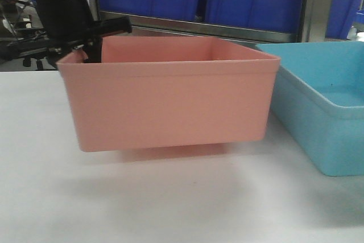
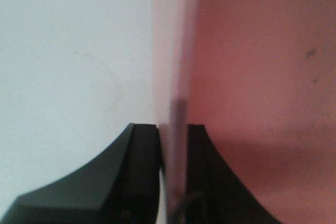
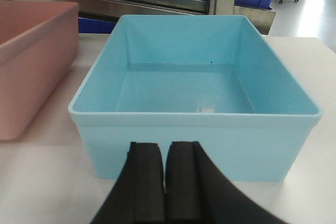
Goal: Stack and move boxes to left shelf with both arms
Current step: 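Grip the pink bin wall with the left gripper and drag it toward center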
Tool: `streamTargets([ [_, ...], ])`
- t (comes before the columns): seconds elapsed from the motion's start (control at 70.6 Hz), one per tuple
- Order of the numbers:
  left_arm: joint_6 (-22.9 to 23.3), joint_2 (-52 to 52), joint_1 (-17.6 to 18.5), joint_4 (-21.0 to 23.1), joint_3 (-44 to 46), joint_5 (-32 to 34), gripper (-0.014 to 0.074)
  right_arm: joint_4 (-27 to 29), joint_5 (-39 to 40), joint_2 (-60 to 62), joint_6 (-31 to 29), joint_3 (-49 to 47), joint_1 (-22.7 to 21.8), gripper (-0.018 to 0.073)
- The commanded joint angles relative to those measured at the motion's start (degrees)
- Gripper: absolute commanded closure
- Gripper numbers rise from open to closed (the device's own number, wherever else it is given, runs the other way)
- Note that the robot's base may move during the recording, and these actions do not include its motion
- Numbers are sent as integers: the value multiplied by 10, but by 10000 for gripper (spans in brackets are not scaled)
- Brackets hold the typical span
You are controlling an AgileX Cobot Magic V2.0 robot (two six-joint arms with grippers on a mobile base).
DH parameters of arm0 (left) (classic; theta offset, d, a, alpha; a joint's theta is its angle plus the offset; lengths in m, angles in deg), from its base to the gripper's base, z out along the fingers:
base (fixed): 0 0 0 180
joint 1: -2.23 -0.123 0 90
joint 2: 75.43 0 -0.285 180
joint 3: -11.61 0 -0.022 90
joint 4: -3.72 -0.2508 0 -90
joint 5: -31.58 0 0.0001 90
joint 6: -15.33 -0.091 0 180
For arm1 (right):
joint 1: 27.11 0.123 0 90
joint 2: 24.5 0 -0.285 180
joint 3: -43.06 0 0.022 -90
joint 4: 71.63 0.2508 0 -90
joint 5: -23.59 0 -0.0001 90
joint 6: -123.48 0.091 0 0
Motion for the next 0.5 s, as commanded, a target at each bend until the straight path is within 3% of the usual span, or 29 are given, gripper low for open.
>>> streamTargets([
  [0.0,19,-32,19,0,18,33,598,-4,50,8,-6,-11,-3,524],
  [0.481,23,-8,36,-26,8,32,598,-4,50,8,-6,-11,-3,524],
])
